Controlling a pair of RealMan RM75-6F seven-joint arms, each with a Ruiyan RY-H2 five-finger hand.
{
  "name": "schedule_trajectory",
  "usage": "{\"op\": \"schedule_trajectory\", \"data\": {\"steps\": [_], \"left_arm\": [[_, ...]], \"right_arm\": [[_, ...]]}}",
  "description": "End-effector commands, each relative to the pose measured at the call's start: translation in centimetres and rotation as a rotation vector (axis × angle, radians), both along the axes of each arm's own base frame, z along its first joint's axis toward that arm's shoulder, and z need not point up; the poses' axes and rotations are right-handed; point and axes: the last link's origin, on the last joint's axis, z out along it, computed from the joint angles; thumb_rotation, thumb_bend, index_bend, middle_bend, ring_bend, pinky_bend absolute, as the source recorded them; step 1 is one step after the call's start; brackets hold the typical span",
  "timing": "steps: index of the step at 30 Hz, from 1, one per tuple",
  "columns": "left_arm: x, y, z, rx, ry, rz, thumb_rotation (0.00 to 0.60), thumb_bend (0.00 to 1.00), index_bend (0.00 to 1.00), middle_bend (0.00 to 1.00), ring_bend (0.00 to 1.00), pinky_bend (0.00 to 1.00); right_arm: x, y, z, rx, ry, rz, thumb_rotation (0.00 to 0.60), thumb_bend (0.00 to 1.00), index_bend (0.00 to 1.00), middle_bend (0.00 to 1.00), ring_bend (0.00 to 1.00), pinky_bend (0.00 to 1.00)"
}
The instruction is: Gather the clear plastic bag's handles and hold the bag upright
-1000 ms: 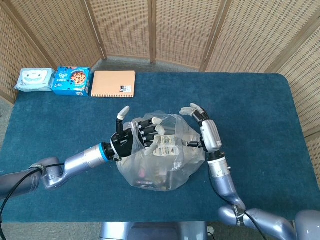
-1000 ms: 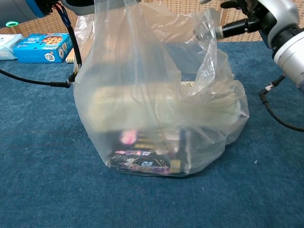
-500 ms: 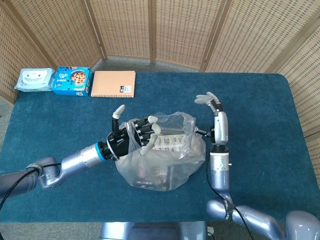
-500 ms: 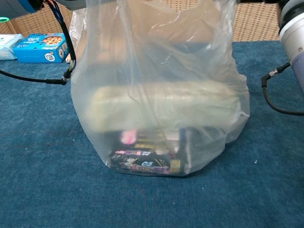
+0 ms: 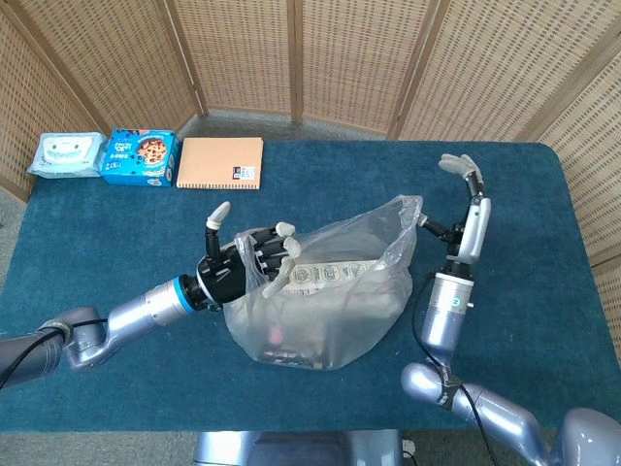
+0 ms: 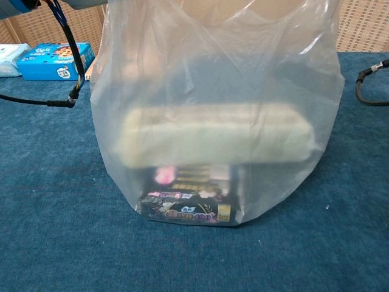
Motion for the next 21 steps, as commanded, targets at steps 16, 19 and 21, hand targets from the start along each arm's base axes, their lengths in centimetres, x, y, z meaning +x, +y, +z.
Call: {"op": "schedule_trajectory", "data": {"steps": [16,19,21], "left_arm": [[0.1,0.9,0.3,0.098,0.104,0.007,0.0,0.19,0.32,0.4,0.49,0.49],[0.1,1.1,0.2,0.137,0.139,0.008,0.0,0.19,0.32,0.4,0.49,0.48],[0.2,1.2,0.2,0.149,0.147,0.013,0.0,0.19,0.33,0.4,0.49,0.46]], "right_arm": [[-1.3,2.0,3.7,0.081,-0.052,0.057,0.541,0.11,0.34,0.27,0.14,0.09],[-1.1,2.4,4.3,0.11,-0.061,0.076,0.545,0.1,0.34,0.27,0.14,0.09],[-0.9,2.5,4.6,0.126,-0.066,0.085,0.544,0.1,0.34,0.26,0.14,0.09]]}}
